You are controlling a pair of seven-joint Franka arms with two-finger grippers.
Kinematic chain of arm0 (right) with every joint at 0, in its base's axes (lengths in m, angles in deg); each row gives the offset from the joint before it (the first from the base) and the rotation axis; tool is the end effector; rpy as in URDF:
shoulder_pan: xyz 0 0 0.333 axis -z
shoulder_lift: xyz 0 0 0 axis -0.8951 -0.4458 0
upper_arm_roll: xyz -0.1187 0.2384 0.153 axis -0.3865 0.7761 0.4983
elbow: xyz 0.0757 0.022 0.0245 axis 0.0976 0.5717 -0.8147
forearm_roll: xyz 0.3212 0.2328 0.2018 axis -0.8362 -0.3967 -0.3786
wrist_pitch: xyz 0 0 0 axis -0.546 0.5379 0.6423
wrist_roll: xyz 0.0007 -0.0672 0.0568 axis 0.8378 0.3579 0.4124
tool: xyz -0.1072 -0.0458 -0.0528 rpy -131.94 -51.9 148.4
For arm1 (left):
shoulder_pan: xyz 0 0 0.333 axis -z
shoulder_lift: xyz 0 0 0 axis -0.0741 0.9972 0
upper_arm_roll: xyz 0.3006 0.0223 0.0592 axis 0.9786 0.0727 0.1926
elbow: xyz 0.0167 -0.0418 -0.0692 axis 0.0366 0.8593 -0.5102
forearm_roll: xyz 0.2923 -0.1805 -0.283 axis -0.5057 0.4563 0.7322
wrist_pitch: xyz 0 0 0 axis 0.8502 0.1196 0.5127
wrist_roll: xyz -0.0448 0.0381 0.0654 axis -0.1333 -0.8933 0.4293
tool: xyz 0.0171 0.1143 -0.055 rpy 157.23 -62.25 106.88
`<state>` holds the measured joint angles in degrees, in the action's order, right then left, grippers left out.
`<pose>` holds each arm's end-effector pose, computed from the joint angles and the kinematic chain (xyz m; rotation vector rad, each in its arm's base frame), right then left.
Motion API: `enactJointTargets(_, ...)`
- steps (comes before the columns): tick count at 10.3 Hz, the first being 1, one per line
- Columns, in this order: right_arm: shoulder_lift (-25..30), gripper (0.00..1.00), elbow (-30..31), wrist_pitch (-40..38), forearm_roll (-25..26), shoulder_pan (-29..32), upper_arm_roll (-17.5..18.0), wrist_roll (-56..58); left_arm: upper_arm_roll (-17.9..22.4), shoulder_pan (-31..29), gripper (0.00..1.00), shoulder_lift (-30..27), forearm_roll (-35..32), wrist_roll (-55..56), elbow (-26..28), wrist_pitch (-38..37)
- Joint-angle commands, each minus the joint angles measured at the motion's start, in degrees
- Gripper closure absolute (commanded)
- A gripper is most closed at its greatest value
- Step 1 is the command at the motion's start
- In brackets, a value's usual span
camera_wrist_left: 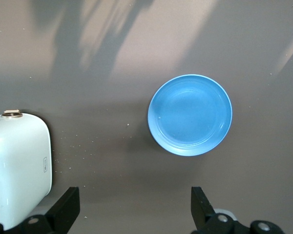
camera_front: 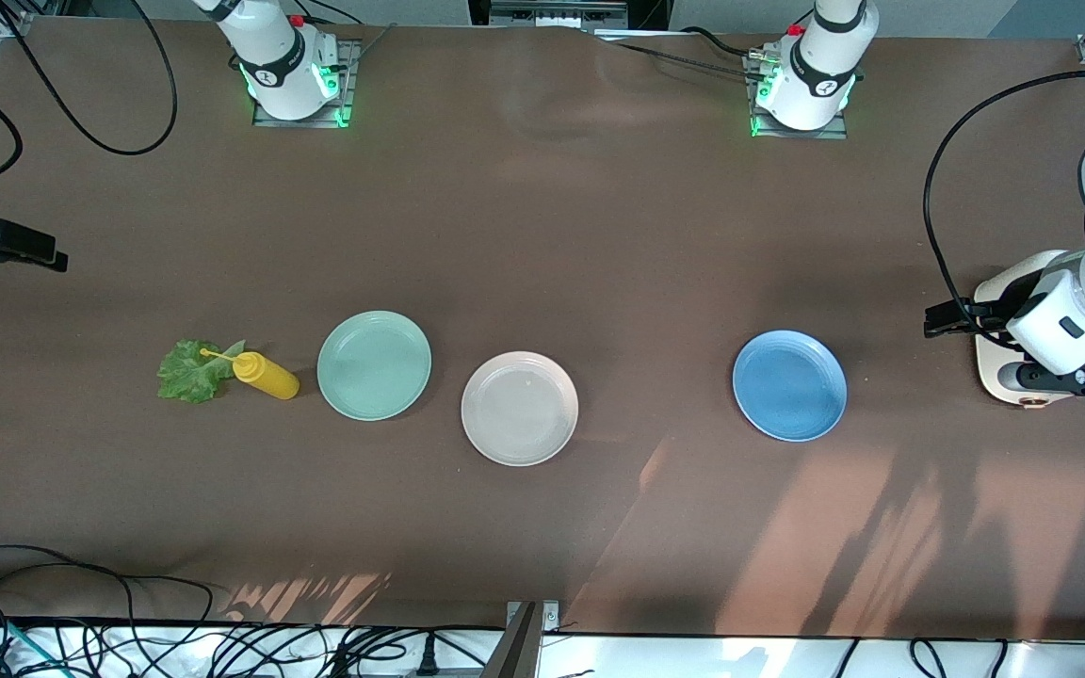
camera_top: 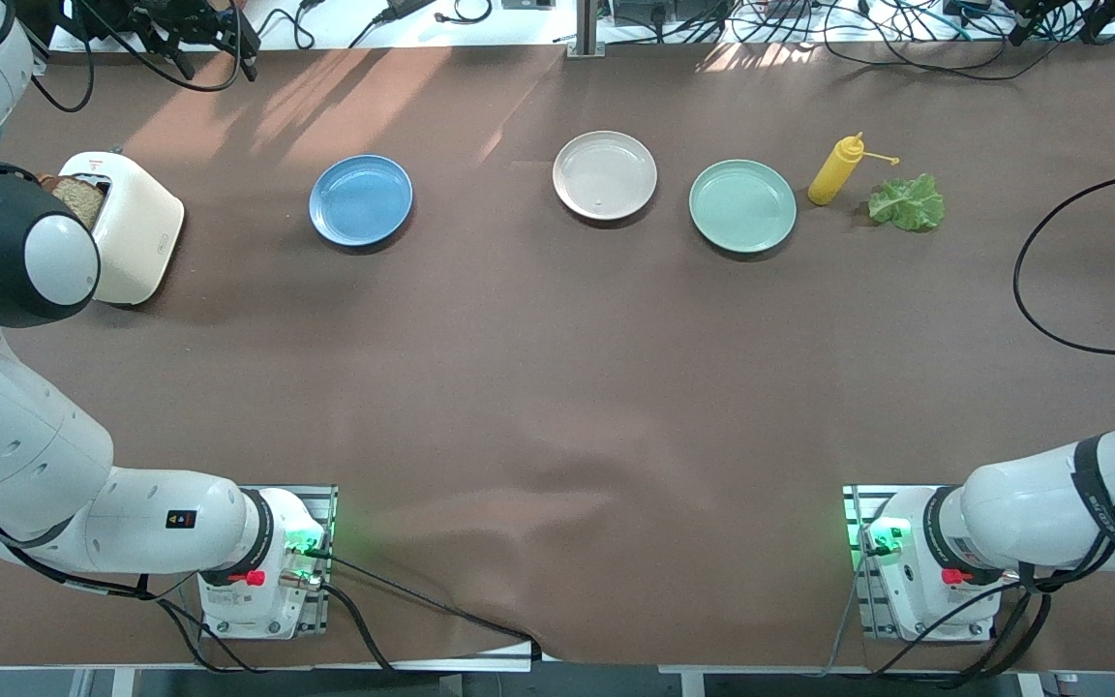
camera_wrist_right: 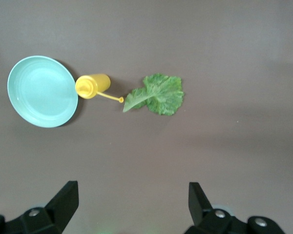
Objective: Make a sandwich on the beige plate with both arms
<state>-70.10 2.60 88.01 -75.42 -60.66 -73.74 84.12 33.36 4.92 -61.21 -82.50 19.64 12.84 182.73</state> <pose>0.6418 -0.0689 0.5455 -3.1100 -0.0665 0.2013 0.6869 0.0134 0.4534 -3.1318 0.0578 0.2085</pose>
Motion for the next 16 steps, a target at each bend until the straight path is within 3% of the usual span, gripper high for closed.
enactJointTargets(1, 10.14, 0.00, 12.19, 3.18, -0.29, 0.04, 0.50, -0.68, -0.09, 0.03, 0.00, -0.37, -1.83, -0.86, -0.12, -0.08)
enactJointTargets(16, 9.37, 0.00, 10.19, 1.69, -0.02, -0.14, 1.03, -0.51, -0.09, 0.74, 0.00, 0.42, -2.00, -0.42, -0.21, 0.01)
